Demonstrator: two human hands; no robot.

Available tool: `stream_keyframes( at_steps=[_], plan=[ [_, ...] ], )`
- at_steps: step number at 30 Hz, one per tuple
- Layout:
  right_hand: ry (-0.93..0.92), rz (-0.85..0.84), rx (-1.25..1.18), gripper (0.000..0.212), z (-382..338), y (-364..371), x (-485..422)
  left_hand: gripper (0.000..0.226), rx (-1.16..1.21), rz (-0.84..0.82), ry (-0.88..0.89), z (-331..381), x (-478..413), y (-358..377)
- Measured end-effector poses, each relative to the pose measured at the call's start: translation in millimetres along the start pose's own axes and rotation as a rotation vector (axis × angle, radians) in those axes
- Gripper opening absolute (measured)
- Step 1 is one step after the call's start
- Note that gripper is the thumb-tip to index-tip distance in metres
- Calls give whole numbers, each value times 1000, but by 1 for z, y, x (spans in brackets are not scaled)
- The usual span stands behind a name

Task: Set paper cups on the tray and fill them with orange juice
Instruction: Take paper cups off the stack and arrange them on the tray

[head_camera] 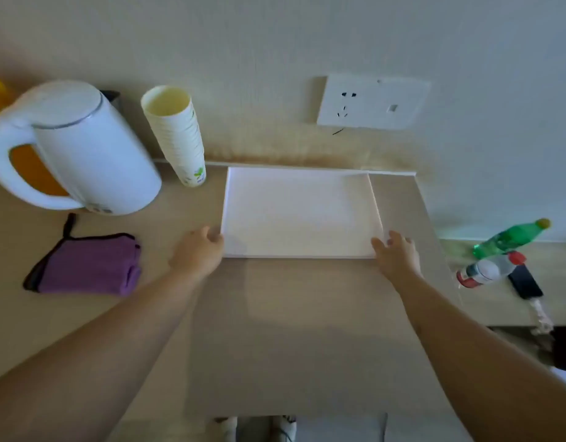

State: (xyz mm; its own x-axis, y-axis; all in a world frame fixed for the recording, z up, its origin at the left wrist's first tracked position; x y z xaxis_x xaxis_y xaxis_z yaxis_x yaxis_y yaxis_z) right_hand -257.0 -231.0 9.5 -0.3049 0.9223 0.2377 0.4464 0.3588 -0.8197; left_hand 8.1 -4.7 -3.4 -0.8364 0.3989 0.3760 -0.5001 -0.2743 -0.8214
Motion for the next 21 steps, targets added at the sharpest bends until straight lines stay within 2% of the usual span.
stream_keyframes(
  at_steps=[3, 7, 11, 18, 21],
  plan=[
    [-34, 53, 13, 39, -3, 6, -8, 38, 1, 51, 22, 5, -5, 6],
    [-39, 91, -3, 50, 0, 7, -1, 40, 15, 62, 27, 5, 0, 10],
    [-63, 93, 11, 47, 6, 11, 26, 41, 61, 62, 19, -13, 16, 6],
    [-70, -17, 26, 21, 28, 14, 102, 24, 97, 70, -2, -73, 80, -4],
    [-85, -9, 16, 33, 29, 15, 103, 23, 128, 108, 30, -82, 83, -8]
  ],
)
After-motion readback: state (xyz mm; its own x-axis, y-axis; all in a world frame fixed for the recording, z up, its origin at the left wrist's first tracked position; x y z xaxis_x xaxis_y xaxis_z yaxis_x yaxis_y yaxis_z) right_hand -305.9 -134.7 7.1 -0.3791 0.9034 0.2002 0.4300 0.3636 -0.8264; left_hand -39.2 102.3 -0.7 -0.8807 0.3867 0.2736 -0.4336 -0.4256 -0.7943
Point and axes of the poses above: each hand's wrist, its own x-axis away from the middle knuckle, its own y-axis out of the palm, z = x × y, the point moved 1 cm from there along -x, towards the middle knuckle, and after that the axes turned 5 degrees about -y, right-handed, at the moved point
